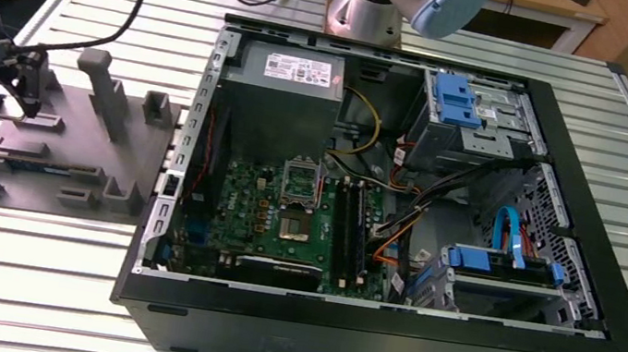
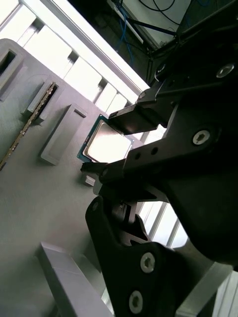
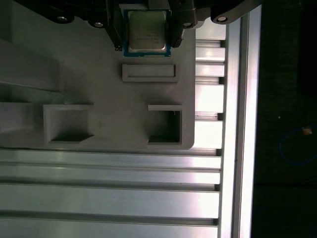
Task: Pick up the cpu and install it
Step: 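Pick up the cpu and move it towards the insertion slot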
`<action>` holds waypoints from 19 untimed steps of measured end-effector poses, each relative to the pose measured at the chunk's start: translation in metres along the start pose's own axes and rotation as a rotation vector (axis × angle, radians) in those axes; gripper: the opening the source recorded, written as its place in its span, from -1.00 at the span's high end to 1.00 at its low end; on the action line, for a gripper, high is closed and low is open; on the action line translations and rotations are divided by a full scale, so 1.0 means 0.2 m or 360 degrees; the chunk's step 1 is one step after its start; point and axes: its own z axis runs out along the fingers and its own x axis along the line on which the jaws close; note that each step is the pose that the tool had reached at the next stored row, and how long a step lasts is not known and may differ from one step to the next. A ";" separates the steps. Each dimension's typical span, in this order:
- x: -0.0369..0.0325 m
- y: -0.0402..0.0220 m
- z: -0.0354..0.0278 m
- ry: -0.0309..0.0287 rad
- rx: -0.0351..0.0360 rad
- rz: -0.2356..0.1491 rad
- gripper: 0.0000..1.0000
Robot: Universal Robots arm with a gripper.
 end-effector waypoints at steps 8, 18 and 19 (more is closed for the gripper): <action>0.000 0.000 -0.002 0.00000 0.0004 0.0000 0.06; -0.001 0.001 -0.026 0.00001 0.0004 0.0000 0.06; -0.001 0.002 -0.033 0.00001 0.0004 0.0000 0.06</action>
